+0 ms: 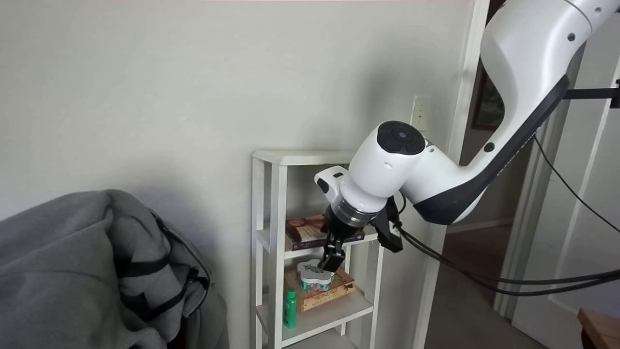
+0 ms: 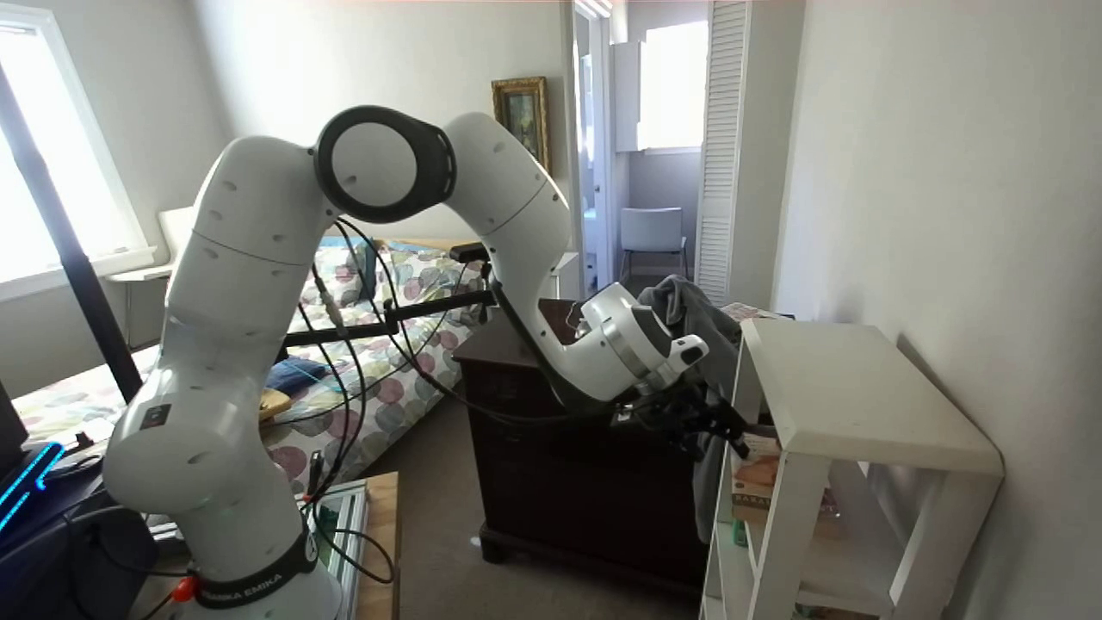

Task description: Move the book to the top of the shelf

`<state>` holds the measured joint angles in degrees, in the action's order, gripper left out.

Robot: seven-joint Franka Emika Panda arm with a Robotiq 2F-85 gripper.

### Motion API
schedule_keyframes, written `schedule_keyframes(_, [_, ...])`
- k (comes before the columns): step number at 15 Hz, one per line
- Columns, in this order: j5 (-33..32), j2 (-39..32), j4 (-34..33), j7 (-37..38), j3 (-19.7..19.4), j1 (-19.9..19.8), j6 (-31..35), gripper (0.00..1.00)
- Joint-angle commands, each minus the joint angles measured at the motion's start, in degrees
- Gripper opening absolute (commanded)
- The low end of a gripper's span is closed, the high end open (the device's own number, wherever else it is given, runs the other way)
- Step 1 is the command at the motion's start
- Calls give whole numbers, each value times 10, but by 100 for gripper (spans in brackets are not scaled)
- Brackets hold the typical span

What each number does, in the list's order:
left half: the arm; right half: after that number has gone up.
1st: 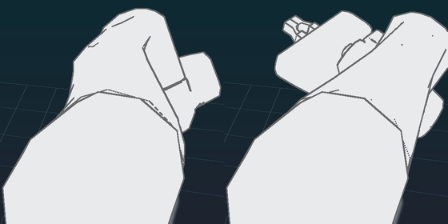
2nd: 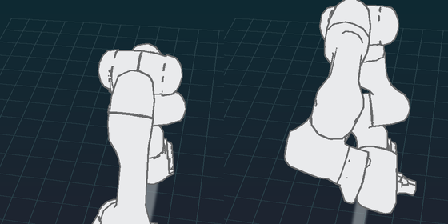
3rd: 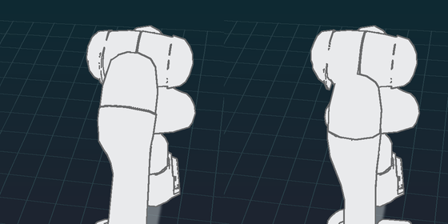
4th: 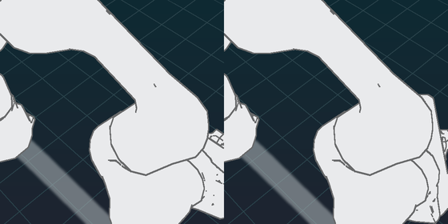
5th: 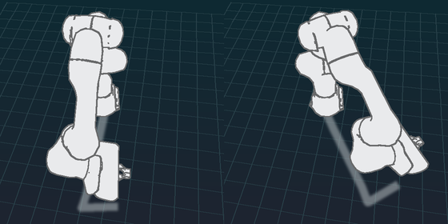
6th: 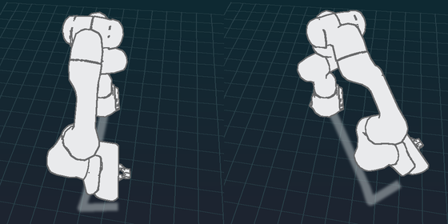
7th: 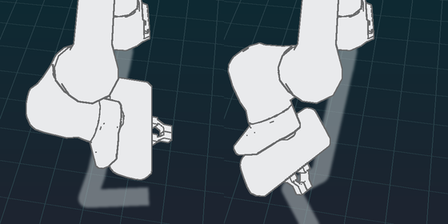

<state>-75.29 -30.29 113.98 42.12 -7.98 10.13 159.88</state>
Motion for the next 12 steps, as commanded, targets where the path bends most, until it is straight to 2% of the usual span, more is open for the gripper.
schedule_keyframes(1, [-3, -2, 4, 0, 2, -9, 31, 100])
schedule_keyframes(12, [14, 14, 29, -8, 15, -16, 72, 100])
